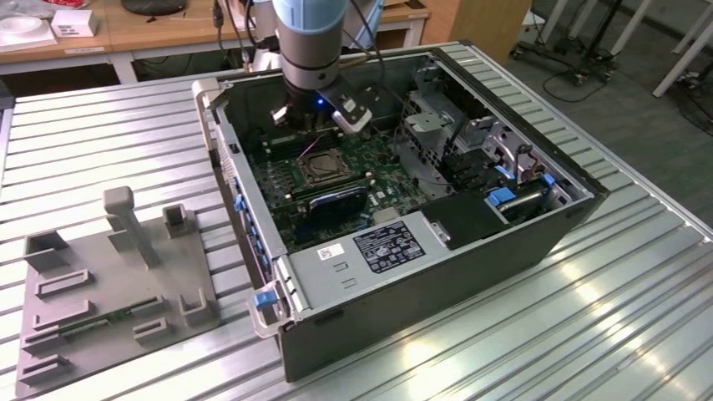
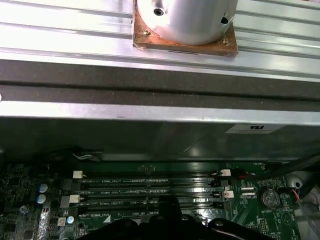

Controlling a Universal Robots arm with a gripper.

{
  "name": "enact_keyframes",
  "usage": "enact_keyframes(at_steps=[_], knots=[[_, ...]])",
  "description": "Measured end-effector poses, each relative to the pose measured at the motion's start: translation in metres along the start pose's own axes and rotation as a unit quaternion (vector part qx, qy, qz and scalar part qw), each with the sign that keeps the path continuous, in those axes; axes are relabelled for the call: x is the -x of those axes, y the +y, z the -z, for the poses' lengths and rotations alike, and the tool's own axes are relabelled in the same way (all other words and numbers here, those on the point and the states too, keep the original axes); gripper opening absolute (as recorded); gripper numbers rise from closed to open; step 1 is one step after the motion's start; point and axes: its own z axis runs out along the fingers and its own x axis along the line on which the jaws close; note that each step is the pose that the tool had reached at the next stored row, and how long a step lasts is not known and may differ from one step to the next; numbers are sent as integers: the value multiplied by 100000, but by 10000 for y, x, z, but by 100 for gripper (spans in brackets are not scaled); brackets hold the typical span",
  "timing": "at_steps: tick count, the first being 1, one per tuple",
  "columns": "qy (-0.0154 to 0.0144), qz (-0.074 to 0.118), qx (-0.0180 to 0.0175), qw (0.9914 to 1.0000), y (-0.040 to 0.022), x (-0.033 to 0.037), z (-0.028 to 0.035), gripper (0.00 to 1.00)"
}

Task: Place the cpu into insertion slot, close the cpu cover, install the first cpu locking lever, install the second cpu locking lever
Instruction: 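Install the first cpu locking lever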

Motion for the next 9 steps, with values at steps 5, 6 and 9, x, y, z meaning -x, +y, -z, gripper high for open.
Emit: enact_keyframes(at_steps=[5, 6, 9], knots=[[-5, -3, 4, 100000, -12, -1, 2, 11], [-4, 1, 6, 100000, -15, -1, -3, 11], [-1, -1, 1, 100000, -21, -3, -14, 11]])
